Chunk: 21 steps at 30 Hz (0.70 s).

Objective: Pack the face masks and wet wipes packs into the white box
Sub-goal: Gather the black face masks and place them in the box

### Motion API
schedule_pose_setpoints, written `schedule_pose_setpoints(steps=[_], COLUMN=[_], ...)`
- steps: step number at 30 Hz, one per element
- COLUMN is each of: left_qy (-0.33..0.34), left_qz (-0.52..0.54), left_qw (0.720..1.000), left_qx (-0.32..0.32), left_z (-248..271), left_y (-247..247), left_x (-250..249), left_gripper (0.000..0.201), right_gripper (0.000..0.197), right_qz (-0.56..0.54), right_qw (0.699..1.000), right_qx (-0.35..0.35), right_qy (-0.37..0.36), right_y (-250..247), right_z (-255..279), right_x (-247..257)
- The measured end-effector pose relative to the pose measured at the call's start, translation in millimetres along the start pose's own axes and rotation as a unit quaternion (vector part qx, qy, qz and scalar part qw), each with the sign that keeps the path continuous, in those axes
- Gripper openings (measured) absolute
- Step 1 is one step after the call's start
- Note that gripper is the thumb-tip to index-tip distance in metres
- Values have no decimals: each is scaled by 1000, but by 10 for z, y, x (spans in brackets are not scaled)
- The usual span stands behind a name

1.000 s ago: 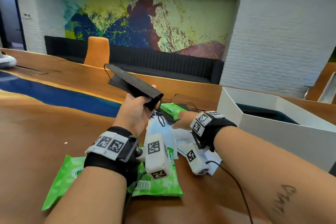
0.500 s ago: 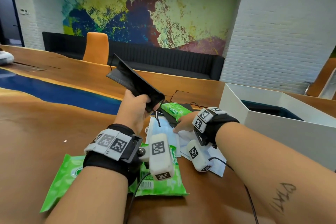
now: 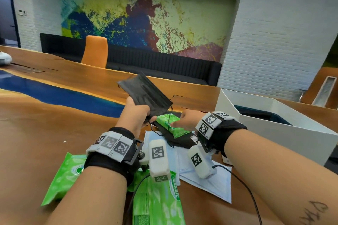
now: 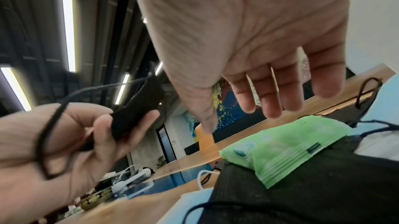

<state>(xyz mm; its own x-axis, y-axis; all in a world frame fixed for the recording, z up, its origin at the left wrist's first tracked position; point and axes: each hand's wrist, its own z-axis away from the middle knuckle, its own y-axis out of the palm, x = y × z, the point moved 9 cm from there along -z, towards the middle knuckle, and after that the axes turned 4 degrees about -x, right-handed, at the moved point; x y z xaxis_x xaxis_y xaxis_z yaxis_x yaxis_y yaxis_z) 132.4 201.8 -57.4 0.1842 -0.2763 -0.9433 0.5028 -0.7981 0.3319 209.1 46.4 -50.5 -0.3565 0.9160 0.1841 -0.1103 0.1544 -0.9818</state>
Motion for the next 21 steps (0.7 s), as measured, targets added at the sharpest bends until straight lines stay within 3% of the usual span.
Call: schedule_pose_setpoints(steps=[2,6,11,14,21], left_qy=[3,13,14,23,18], left_qz=[-20,-11,51,78,77], left_qw=[1000,999,998,996,996], left_qx=[10,37,41,39,28], left_z=[9,48,5,-25,-78], left_y=[20,77,32,0,-15], left_x=[-21,-85,-138,-153,-118], left_gripper=[73,83,85,82,77], right_gripper=[60,84,86,84,87], right_qz=[8,94,77,125,146], right_qw=[1000,994,996,991,988], right_qx=[-22,51,43,42,30], right_qy=[3,17,31,37,46], right_y=[-44,194,211,199,231], right_z=[-27,-84,-202,-253,-255], right_x=[13,2,-66,-93,-3])
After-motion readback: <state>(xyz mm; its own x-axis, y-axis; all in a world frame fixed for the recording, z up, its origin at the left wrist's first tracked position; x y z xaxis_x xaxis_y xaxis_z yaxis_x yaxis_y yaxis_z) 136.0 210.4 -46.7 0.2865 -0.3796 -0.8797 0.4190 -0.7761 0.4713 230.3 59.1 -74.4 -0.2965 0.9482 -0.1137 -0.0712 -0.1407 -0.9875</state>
